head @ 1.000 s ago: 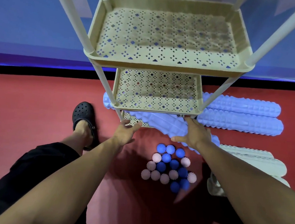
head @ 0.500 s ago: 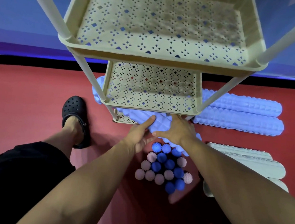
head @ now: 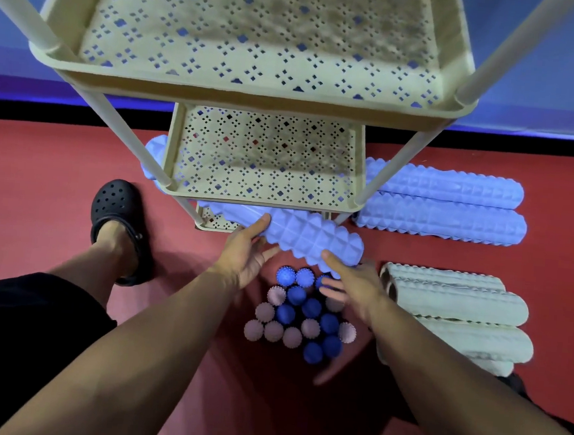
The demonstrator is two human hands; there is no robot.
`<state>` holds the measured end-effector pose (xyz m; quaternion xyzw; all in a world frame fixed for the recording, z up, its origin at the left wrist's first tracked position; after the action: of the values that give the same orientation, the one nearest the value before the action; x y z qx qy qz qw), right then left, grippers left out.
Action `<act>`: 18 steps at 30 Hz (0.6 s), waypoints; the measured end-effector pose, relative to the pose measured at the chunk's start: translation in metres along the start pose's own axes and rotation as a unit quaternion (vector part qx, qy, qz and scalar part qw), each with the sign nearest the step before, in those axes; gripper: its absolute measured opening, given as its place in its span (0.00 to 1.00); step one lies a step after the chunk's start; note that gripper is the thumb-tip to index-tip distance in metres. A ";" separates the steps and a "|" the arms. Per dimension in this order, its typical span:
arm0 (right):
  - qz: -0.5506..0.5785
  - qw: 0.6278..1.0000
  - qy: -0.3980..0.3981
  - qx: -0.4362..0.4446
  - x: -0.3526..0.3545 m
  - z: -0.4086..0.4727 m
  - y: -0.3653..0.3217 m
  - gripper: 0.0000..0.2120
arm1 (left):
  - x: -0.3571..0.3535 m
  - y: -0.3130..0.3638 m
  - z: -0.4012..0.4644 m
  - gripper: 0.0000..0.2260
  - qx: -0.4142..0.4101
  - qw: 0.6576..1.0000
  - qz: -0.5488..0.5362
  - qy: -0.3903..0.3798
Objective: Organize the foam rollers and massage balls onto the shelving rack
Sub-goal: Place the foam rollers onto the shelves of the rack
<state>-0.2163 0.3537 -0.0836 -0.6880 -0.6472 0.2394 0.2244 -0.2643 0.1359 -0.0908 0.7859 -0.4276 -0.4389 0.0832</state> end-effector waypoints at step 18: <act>-0.095 0.987 0.044 0.120 -0.042 0.020 -0.033 0.18 | 0.036 0.044 0.006 0.20 -0.052 0.998 -0.013 0.026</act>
<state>-0.2568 0.3135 -0.0770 -0.6012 -0.6659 0.2627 0.3551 -0.2863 0.0834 -0.0945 0.7973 -0.3917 -0.4406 0.1293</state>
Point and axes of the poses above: each hand's wrist, its own z-axis towards the middle knuckle, its own x-axis out of the back of the hand, y = z × x, the point moved 9 cm from there along z, towards the middle knuckle, and after that the axes turned 9 degrees about -y, right-handed, at the moved point
